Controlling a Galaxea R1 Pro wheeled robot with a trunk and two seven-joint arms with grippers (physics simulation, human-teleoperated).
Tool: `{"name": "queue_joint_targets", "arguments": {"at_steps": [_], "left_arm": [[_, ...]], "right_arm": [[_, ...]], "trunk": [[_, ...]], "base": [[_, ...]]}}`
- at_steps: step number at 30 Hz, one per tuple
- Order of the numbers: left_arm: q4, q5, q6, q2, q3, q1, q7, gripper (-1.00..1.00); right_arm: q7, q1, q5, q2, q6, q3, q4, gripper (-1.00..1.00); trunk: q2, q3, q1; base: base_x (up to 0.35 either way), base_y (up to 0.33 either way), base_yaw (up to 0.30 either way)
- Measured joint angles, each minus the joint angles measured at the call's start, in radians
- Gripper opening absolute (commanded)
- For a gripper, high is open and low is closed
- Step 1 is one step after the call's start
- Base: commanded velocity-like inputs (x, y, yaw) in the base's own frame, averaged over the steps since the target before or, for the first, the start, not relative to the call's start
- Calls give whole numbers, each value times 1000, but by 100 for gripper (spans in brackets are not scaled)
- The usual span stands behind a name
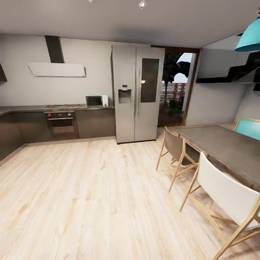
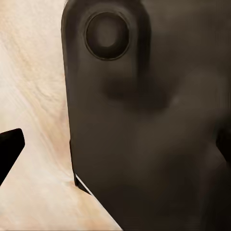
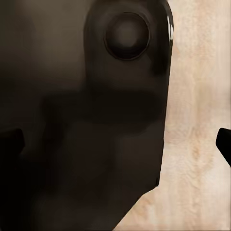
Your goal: Pick up the poster from the kitchen countertop and hang it on one of the wall nails in the kitchen.
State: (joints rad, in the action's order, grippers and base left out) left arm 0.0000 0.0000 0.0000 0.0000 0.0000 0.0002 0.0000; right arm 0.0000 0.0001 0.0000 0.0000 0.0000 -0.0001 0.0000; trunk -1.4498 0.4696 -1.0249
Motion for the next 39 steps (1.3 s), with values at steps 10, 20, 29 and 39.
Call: {"name": "queue_joint_targets", "arguments": {"at_steps": [10, 20, 29, 39], "left_arm": [[-26, -3, -6, -27, -3, 22, 0, 100], [-26, -3, -6, -27, -3, 22, 0, 100], [-42, -11, -22, -30, 0, 34, 0, 100], [-481, -96, -35, -23, 2, 39, -1, 100]], "right_arm": [[2, -23, -4, 5, -8, -2, -8, 100], [2, -23, -4, 5, -8, -2, -8, 100], [1, -40, -2, -8, -23, -1, -26, 100], [-1, -212, 6, -21, -138, -1, -501, 100]], "trunk": [[0, 0, 0], [0, 0, 0], [0, 0, 0], [0, -1, 0]], "base": [[0, 0, 0], [0, 0, 0], [0, 0, 0], [0, 0, 0]]}}
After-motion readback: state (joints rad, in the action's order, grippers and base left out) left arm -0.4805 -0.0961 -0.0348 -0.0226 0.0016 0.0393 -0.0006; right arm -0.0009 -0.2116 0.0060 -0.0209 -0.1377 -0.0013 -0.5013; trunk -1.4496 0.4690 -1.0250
